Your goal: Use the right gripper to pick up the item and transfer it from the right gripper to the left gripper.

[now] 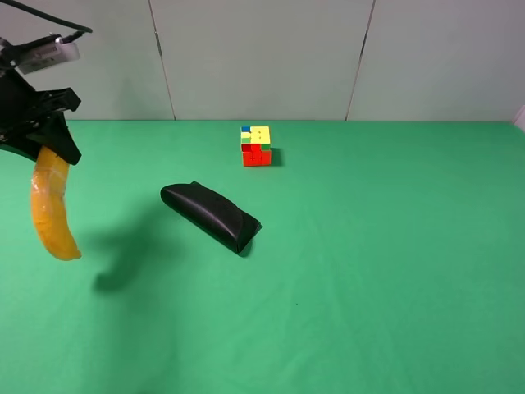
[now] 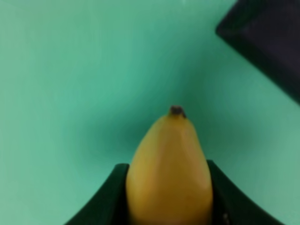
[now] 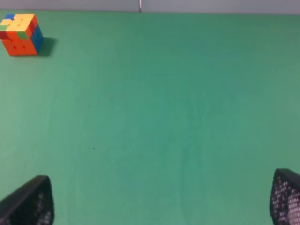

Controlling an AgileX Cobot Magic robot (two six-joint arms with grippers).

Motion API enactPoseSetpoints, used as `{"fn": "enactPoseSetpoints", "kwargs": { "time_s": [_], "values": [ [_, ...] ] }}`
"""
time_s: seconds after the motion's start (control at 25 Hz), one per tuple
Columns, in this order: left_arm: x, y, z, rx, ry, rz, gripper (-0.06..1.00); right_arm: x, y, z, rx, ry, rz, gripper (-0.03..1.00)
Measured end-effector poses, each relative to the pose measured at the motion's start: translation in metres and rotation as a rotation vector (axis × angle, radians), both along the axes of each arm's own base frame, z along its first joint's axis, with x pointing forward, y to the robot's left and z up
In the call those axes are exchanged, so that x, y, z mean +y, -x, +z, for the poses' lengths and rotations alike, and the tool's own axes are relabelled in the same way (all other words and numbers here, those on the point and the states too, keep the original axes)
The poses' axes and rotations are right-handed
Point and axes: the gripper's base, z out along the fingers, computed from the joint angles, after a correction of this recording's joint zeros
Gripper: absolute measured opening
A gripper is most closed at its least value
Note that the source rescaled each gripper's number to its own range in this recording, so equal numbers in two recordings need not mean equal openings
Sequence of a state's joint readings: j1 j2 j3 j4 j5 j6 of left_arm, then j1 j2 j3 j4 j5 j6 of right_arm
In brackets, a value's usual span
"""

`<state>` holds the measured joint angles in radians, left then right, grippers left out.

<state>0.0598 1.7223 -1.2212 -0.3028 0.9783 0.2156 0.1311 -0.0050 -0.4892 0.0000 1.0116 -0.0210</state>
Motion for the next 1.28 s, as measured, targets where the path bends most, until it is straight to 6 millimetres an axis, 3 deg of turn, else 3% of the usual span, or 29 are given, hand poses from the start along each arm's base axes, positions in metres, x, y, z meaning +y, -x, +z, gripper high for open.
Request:
{"fn": "enactPoseSetpoints", "kwargs": {
  "time_s": [0.48, 0.84, 1.28],
  "values": [
    [0.002, -0.043, -0.039, 0.108, 0.013, -0.014, 0.00, 0.000, 0.000, 0.000, 0.000, 0.000, 0.000, 1.00],
    [0.002, -0.051, -0.064, 0.149, 0.016, -0.005, 0.00, 0.000, 0.000, 0.000, 0.000, 0.000, 0.000, 1.00],
    [0.003, -0.053, -0.066, 0.130, 0.013, 0.002, 0.00, 0.000, 0.000, 0.000, 0.000, 0.000, 0.000, 1.00]
  ]
}}
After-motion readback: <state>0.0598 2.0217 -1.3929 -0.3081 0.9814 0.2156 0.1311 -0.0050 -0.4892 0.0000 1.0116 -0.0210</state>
